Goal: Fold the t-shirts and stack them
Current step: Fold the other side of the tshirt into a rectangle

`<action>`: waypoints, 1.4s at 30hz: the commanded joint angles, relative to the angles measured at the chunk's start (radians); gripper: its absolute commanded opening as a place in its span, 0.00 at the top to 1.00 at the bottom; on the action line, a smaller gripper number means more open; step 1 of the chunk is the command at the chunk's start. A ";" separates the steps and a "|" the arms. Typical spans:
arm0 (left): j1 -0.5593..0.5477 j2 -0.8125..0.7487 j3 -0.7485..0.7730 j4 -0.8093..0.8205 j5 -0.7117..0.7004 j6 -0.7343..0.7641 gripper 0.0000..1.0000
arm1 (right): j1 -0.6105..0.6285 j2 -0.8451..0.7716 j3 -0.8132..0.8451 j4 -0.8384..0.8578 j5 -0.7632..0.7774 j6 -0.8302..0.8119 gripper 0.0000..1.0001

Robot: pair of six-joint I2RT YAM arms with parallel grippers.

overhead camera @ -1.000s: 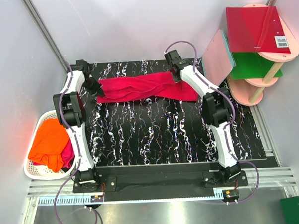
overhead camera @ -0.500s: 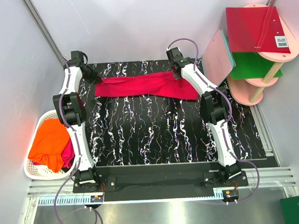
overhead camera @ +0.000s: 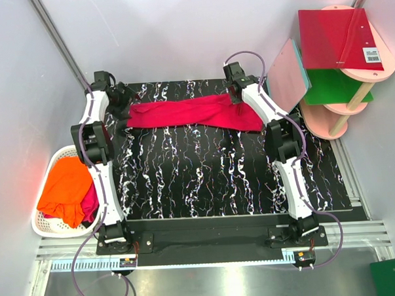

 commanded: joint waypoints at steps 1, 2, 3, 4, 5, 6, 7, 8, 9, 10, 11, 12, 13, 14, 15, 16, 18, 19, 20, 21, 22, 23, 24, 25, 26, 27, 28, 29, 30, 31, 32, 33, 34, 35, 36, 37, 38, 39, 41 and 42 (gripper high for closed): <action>-0.022 -0.056 -0.043 0.035 0.037 0.027 0.01 | -0.017 0.032 0.098 0.026 -0.004 0.017 0.81; -0.025 -0.061 -0.057 0.035 0.034 0.035 0.01 | -0.021 0.038 0.108 0.029 0.001 0.017 0.75; -0.029 -0.063 -0.069 0.033 0.034 0.038 0.01 | -0.026 0.050 0.115 0.034 0.002 0.017 0.73; -0.033 -0.061 -0.089 0.033 0.037 0.038 0.01 | -0.032 0.055 0.126 0.040 0.005 0.017 0.69; -0.035 -0.060 -0.097 0.032 0.039 0.039 0.01 | -0.035 0.063 0.135 0.045 0.004 0.017 0.68; -0.035 -0.058 -0.106 0.030 0.034 0.041 0.01 | -0.047 0.076 0.155 0.051 0.009 0.017 0.67; -0.038 -0.058 -0.109 0.024 0.031 0.044 0.01 | -0.055 0.087 0.168 0.057 0.009 0.017 0.66; -0.038 -0.058 -0.108 0.018 0.028 0.052 0.01 | -0.063 0.099 0.181 0.061 0.016 0.017 0.63; -0.038 -0.063 -0.114 0.016 0.026 0.055 0.01 | -0.076 0.122 0.207 0.084 0.030 0.017 0.59; -0.041 -0.066 -0.114 0.010 0.022 0.061 0.01 | -0.084 0.138 0.227 0.094 0.027 0.017 0.59; -0.041 -0.069 -0.114 0.007 0.019 0.070 0.01 | -0.090 0.151 0.249 0.103 0.027 0.017 0.59; -0.042 -0.075 -0.120 0.004 0.013 0.072 0.01 | -0.096 0.176 0.285 0.126 0.022 0.017 0.61; -0.042 -0.076 -0.123 0.001 0.011 0.075 0.01 | -0.106 0.187 0.296 0.143 0.024 0.017 0.65; -0.042 -0.081 -0.125 -0.002 0.014 0.078 0.01 | -0.109 0.205 0.304 0.162 0.024 0.017 0.66; -0.041 -0.089 -0.134 -0.002 0.011 0.079 0.01 | -0.112 0.211 0.319 0.195 0.038 0.011 0.66; -0.042 -0.092 -0.136 -0.002 0.013 0.081 0.01 | -0.110 0.218 0.326 0.209 0.042 0.000 0.63; -0.042 -0.106 -0.136 -0.004 0.013 0.090 0.01 | -0.115 0.218 0.335 0.213 0.059 -0.003 0.56; -0.042 -0.110 -0.134 -0.002 0.011 0.093 0.01 | -0.115 0.207 0.324 0.213 0.062 0.005 0.51; -0.041 -0.113 -0.132 -0.004 0.010 0.093 0.01 | -0.115 0.178 0.311 0.212 0.061 0.009 0.48; -0.039 -0.116 -0.123 -0.002 0.010 0.095 0.01 | -0.115 0.156 0.271 0.209 0.038 0.017 0.46; -0.039 -0.116 -0.116 -0.001 0.007 0.098 0.01 | -0.115 0.133 0.246 0.204 0.021 0.017 0.45; -0.041 -0.116 -0.110 -0.001 0.005 0.098 0.01 | -0.115 0.085 0.219 0.193 0.004 0.056 0.44; -0.039 -0.115 -0.099 0.001 0.000 0.098 0.01 | -0.115 0.058 0.164 0.187 -0.025 0.066 0.43; -0.039 -0.112 -0.094 0.002 0.000 0.092 0.01 | -0.116 0.032 0.139 0.178 -0.039 0.087 0.43; -0.038 -0.109 -0.090 0.005 0.005 0.088 0.01 | -0.115 -0.015 0.113 0.164 -0.056 0.091 0.41; -0.036 -0.103 -0.082 0.004 0.006 0.087 0.01 | -0.115 -0.041 0.059 0.160 -0.086 0.094 0.40; -0.038 -0.101 -0.082 0.009 0.007 0.084 0.01 | -0.115 -0.067 0.030 0.158 -0.102 0.101 0.38; -0.038 -0.100 -0.082 0.010 0.007 0.082 0.01 | -0.115 -0.116 0.001 0.157 -0.116 0.106 0.38; -0.035 -0.099 -0.080 0.010 0.007 0.081 0.01 | -0.113 -0.141 -0.053 0.155 -0.149 0.109 0.36; -0.036 -0.103 -0.083 0.016 0.010 0.079 0.01 | -0.115 -0.164 -0.079 0.152 -0.168 0.117 0.34; -0.035 -0.101 -0.082 0.018 0.011 0.081 0.01 | -0.115 -0.204 -0.107 0.149 -0.181 0.124 0.32; -0.032 -0.110 -0.082 0.025 0.011 0.082 0.01 | -0.115 -0.221 -0.149 0.149 -0.206 0.135 0.30; -0.032 -0.115 -0.085 0.047 0.014 0.084 0.01 | -0.115 -0.233 -0.168 0.146 -0.221 0.150 0.30; -0.030 -0.121 -0.085 0.059 0.016 0.087 0.01 | -0.115 -0.249 -0.185 0.140 -0.237 0.158 0.30; -0.027 -0.127 -0.080 0.076 0.013 0.087 0.01 | -0.115 -0.252 -0.205 0.134 -0.270 0.167 0.29; -0.024 -0.129 -0.079 0.082 0.013 0.087 0.01 | -0.115 -0.255 -0.213 0.127 -0.287 0.181 0.29; -0.024 -0.130 -0.070 0.082 0.010 0.088 0.01 | -0.115 -0.249 -0.219 0.121 -0.307 0.187 0.29; -0.019 -0.126 -0.059 0.082 -0.003 0.090 0.01 | -0.115 -0.238 -0.222 0.112 -0.347 0.190 0.29; -0.016 -0.123 -0.054 0.082 -0.010 0.090 0.01 | -0.115 -0.194 -0.211 0.082 -0.399 0.199 0.29; -0.013 -0.119 -0.057 0.082 -0.010 0.088 0.01 | -0.115 -0.166 -0.166 0.056 -0.412 0.198 0.30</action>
